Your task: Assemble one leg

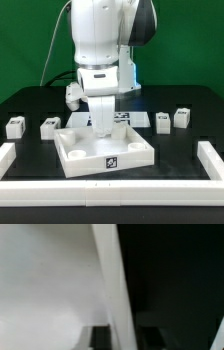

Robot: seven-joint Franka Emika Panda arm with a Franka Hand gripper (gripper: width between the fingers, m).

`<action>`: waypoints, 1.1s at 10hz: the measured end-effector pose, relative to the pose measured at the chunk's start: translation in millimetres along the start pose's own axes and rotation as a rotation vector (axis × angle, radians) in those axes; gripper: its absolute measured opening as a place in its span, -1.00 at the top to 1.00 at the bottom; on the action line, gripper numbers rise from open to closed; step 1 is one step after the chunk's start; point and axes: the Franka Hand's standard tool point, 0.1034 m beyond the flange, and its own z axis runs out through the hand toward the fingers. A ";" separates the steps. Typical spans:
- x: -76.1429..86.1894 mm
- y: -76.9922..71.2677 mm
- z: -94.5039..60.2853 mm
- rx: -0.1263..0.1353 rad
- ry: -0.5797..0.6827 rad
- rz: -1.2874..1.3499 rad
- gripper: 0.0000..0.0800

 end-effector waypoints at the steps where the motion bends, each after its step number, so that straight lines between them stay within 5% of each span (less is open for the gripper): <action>1: -0.7 1.5 -0.9 -0.007 -0.001 0.005 0.82; 7: 2.0 2.3 -1.0 -0.010 0.000 0.021 0.82; 11: 59.7 25.7 -1.9 -0.025 0.020 0.162 0.82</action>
Offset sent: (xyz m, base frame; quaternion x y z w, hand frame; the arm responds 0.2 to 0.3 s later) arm 0.0000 0.0000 0.0000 0.0000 0.0000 0.0000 1.0000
